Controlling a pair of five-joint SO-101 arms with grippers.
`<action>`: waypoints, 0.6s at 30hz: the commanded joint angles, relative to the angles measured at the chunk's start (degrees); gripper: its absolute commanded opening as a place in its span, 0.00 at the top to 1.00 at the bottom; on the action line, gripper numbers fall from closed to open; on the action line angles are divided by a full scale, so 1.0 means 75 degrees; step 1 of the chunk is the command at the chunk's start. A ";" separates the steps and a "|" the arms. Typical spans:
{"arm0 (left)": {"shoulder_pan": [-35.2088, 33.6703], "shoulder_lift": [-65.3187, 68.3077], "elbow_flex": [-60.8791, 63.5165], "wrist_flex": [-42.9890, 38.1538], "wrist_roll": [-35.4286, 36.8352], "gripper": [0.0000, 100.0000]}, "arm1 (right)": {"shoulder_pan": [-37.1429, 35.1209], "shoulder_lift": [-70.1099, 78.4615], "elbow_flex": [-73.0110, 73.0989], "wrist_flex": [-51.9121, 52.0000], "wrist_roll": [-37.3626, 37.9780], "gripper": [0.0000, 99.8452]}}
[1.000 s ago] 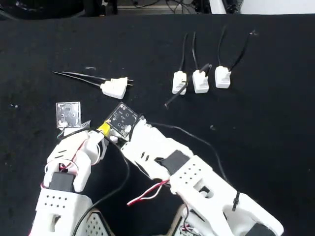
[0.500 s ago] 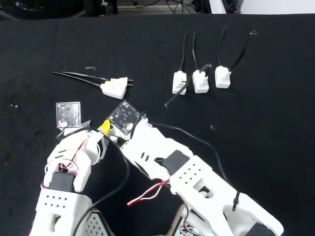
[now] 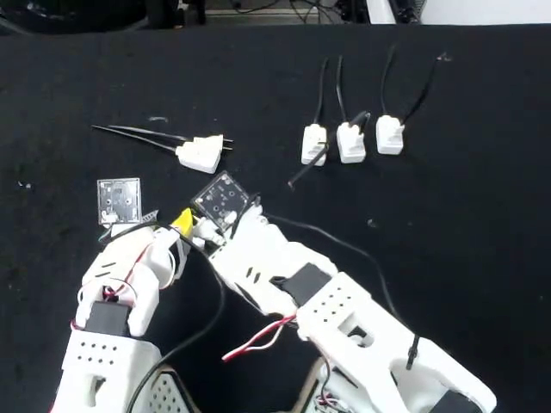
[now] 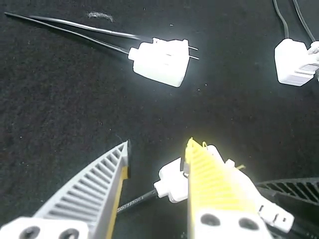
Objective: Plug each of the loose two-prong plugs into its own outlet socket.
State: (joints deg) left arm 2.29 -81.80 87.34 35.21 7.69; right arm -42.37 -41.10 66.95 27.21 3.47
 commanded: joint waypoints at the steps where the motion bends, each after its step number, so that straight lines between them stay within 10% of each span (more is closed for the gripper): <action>1: 0.0088 0.0059 -0.0064 -0.0105 -0.0059 0.81 | -0.0129 -0.0463 -0.0158 -0.0211 -0.0188 0.99; 18: 0.0111 0.0059 0.0123 -0.0105 -0.0445 0.81 | -0.0094 -0.0475 -0.0100 -0.0504 -0.0164 0.99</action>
State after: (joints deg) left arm 2.20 -81.89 87.69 34.42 6.81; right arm -42.46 -41.10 66.95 25.89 2.59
